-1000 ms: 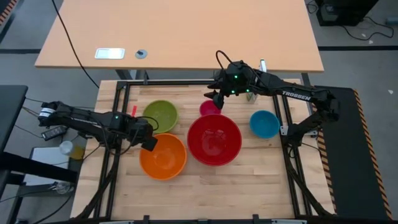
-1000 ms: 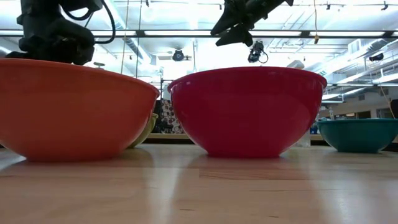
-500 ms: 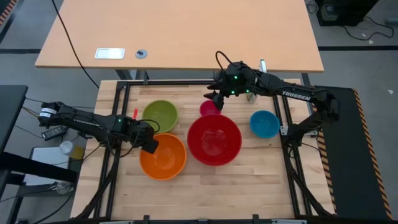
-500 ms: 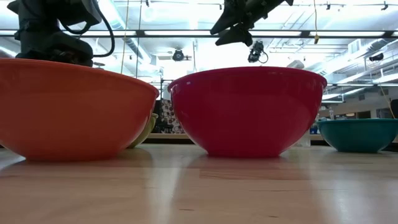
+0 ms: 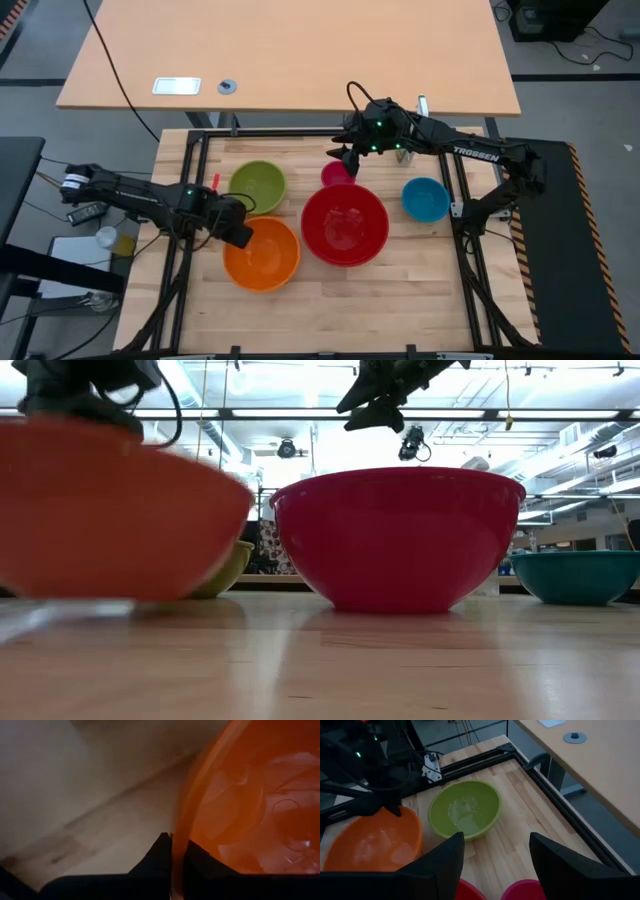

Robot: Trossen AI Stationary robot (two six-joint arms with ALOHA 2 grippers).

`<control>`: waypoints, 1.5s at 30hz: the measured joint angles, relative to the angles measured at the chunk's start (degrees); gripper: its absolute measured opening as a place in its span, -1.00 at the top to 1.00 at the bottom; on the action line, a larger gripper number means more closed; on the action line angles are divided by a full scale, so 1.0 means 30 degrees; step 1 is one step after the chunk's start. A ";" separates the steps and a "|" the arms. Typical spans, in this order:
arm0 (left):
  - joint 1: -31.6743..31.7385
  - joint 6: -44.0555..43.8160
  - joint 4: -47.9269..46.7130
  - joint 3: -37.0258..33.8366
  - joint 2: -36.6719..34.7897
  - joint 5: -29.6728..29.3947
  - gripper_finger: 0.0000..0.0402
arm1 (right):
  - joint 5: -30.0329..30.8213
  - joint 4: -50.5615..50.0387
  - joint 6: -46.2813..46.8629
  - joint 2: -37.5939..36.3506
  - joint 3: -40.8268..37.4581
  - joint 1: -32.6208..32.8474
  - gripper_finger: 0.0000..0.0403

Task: Nest bowls inside each other
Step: Stack the orange bowl on the big red bowl

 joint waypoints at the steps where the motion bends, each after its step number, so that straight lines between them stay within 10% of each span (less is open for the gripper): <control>1: -0.0013 0.0021 0.0013 0.0240 -0.0270 0.0070 0.94 | 0.0000 -0.0001 -0.0036 0.0000 0.0000 0.0000 -0.15; 23: 0.3609 0.4496 -0.0729 0.6943 -0.1092 -0.0582 0.93 | -0.0218 -0.1688 0.0850 -0.0176 0.0913 0.0000 -0.07; 45: 0.8165 1.9034 -0.0433 1.9218 1.6147 0.3036 0.93 | 0.4526 -1.0255 0.3053 -0.5967 0.0442 -0.0189 0.08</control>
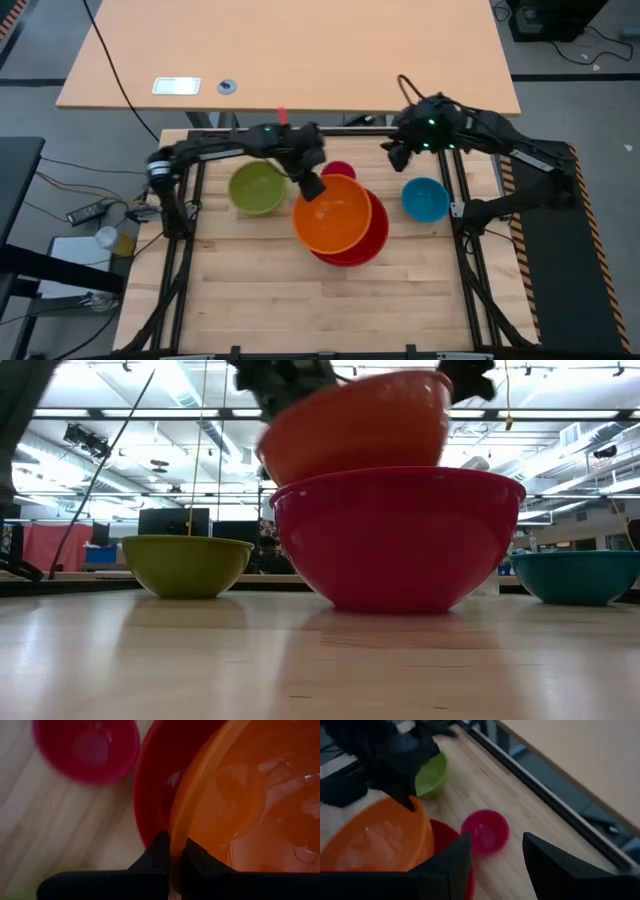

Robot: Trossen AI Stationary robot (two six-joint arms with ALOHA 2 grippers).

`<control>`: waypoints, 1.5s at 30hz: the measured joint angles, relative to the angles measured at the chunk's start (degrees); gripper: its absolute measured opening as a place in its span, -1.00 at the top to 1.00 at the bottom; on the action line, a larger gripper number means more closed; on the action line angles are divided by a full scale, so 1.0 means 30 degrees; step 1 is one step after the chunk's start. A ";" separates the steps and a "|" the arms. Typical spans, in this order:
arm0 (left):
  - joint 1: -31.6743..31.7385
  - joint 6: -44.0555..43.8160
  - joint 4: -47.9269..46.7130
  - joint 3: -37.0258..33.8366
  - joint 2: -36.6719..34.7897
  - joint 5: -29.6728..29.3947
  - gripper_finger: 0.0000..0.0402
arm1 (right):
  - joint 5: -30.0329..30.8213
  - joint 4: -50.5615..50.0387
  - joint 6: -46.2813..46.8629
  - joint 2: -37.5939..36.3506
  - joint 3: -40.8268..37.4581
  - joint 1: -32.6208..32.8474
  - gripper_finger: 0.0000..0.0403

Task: Nest bowls inside each other
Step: Stack the orange bowl on the big red bowl, then stack the green bowl on the orange bowl

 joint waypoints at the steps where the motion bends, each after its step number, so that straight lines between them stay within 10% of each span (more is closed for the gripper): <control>1: -0.0018 0.0348 -0.0083 0.0634 0.0678 0.0007 0.93 | 0.0336 -0.0043 0.0457 -0.0449 -0.0437 0.0164 0.08; 9: -0.0104 0.2849 -0.1317 0.2993 0.4173 -0.0289 0.86 | 0.1978 0.0040 0.3974 -0.3130 -0.4073 0.1848 0.08; 21: 0.0070 0.3834 -0.0834 0.2908 0.2113 -0.1947 0.04 | 0.1935 0.1827 0.4014 -0.3048 -0.5848 0.1897 0.08; 33: 0.6661 0.1923 0.0877 -0.9115 -0.7780 -0.3357 0.04 | -0.2264 0.6232 0.0569 0.0302 -0.5848 0.0117 0.08; 45: 1.0437 0.1989 0.1490 -1.4430 -0.9154 -0.4492 0.04 | -0.5207 0.9094 -0.0090 0.3200 -0.5848 -0.0182 0.08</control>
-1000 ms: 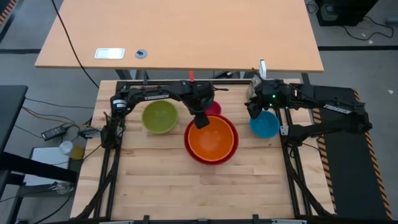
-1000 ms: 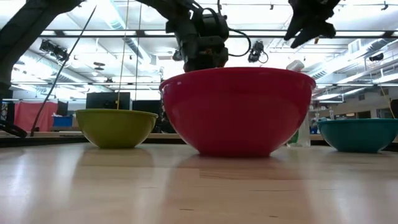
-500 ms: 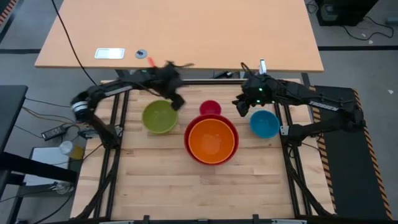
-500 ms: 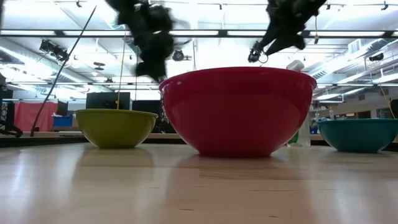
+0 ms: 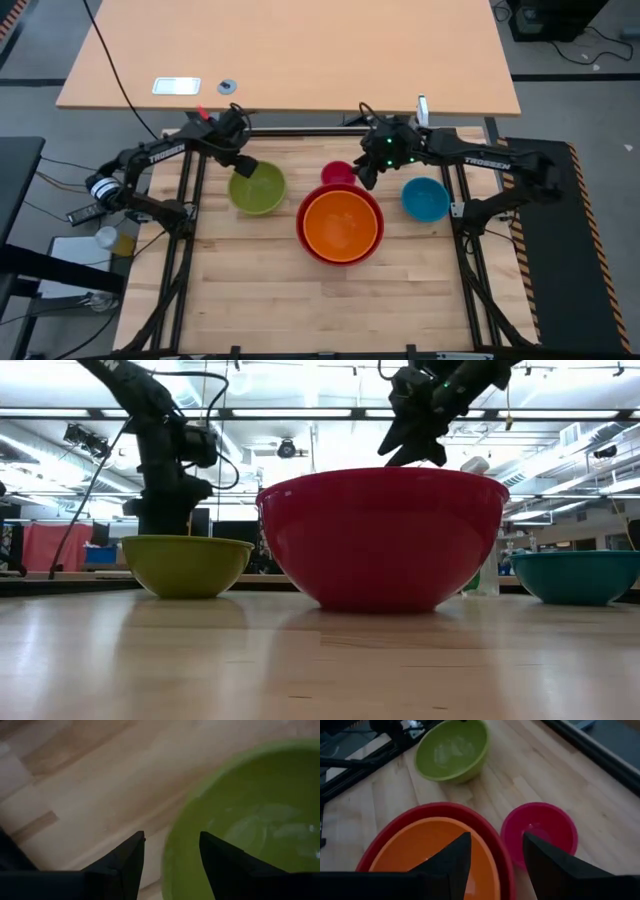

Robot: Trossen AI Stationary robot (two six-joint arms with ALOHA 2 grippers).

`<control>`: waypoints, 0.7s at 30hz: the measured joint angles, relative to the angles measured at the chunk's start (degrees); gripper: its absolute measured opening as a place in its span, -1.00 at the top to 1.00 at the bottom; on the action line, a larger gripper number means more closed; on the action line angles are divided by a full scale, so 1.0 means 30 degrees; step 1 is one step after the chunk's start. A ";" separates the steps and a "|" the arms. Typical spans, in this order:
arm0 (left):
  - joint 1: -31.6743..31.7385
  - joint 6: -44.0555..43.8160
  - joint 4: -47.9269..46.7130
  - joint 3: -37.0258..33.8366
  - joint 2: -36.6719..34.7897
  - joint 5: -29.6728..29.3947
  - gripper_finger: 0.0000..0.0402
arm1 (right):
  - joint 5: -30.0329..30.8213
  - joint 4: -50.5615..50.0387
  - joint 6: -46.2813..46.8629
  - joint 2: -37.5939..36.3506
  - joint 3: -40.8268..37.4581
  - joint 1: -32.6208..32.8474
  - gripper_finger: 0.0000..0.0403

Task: Nest bowls inside each other
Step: Stack the green bowl on the orange bowl

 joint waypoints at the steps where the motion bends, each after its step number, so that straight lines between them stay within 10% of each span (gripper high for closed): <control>1: -0.0014 0.0242 -0.0050 -0.0128 0.0000 0.0135 0.04 | -0.0073 0.0029 -0.0003 0.0085 0.0000 0.0000 0.08; 21: -0.0011 0.1231 -0.0657 0.0730 -0.0361 0.1333 0.89 | 0.0453 -0.0034 -0.0640 -0.0060 0.0007 -0.0180 0.08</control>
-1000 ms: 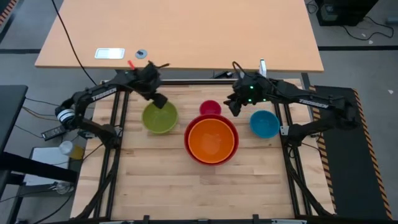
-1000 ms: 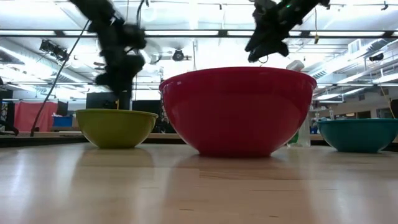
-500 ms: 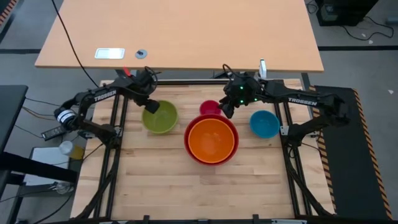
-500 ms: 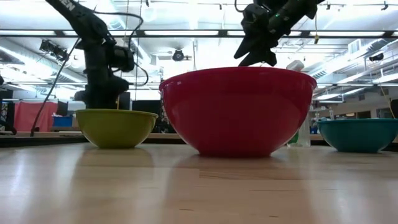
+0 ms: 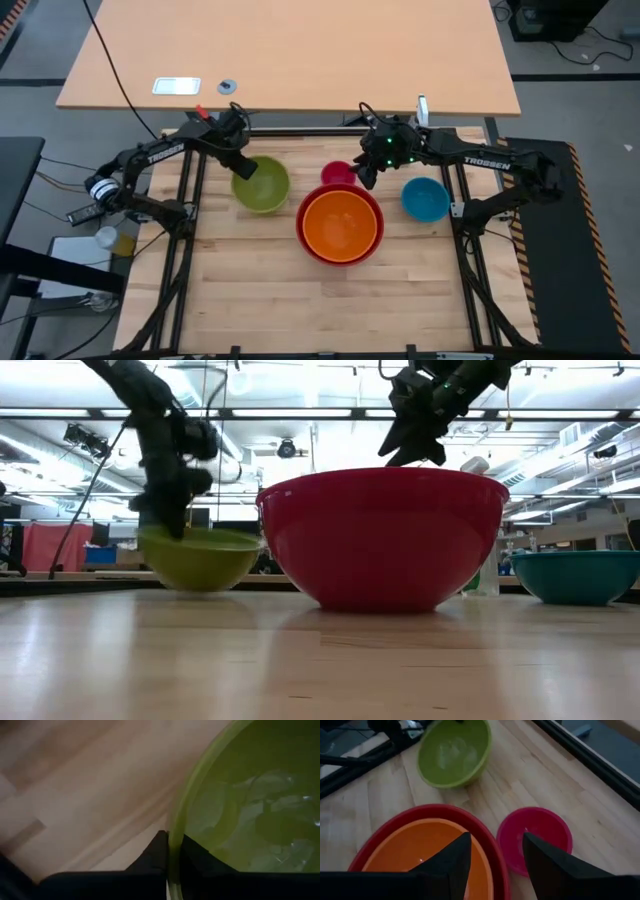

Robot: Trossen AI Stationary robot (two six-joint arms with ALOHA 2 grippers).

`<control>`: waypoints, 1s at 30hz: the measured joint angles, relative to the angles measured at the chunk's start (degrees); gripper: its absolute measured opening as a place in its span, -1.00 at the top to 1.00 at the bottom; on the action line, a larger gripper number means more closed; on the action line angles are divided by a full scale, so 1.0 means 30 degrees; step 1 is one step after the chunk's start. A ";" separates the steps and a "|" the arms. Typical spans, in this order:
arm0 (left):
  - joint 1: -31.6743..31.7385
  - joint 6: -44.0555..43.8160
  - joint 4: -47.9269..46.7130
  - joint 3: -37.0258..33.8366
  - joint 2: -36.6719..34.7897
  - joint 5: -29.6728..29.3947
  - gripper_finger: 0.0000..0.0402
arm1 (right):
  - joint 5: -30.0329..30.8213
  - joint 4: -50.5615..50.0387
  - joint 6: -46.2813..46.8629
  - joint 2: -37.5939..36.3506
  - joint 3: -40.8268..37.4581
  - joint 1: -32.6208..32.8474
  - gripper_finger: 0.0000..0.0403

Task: Nest bowls inside each other
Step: Stack the green bowl on the orange bowl

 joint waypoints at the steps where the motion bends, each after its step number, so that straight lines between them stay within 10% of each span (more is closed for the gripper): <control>1: -0.0037 -0.0101 -0.0131 0.0444 -0.0246 0.0359 0.87 | 0.0002 -0.0304 0.0162 0.0000 0.0000 -0.0102 0.08; 9: -0.2561 -0.3258 0.1099 0.4734 -0.0323 0.4962 0.92 | -0.0035 -0.3149 0.1202 -0.0921 0.0000 -0.1071 0.08; 18: -0.8701 -0.5554 0.3587 0.9203 0.4846 0.5220 0.91 | 0.1380 -0.8192 0.3517 -0.2939 0.0000 -0.1787 0.08; 30: -1.1075 -0.3290 0.2958 1.2755 1.0988 0.4861 0.71 | 0.2500 -1.2245 0.4512 -0.3140 0.0000 -0.1080 0.08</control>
